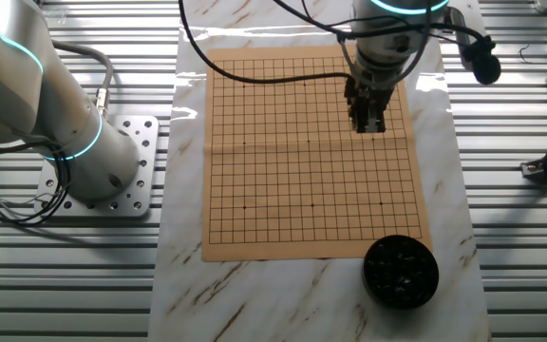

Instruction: Play the first move as black on the 3-4 point in the upper right corner of the Go board

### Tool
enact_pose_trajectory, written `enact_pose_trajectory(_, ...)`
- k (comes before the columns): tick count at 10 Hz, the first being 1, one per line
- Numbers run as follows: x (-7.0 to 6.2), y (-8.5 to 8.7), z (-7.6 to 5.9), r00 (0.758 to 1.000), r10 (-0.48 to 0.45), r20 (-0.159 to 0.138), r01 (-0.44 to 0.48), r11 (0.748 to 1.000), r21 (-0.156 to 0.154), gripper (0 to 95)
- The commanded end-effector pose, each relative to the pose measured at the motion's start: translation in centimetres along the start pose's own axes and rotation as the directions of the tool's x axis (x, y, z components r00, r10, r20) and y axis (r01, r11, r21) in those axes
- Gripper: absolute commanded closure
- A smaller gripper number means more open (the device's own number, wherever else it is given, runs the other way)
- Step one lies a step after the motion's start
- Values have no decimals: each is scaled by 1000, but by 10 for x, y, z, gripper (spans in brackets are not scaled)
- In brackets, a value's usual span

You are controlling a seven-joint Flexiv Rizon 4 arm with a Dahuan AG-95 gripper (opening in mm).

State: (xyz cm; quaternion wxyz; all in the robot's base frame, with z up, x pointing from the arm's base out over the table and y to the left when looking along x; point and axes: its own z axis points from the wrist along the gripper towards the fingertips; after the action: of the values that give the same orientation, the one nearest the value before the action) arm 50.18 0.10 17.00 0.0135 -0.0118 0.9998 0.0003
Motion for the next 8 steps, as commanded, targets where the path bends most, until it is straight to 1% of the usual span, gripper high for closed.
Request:
enact_pose_trajectory(1, 2, -1, 0, 1000, 6, 1, -6, 1000, 0, 950)
enact_pose_trajectory(8, 2, -2, 0, 1000, 14, 2, -14, 1000, 3, 950)
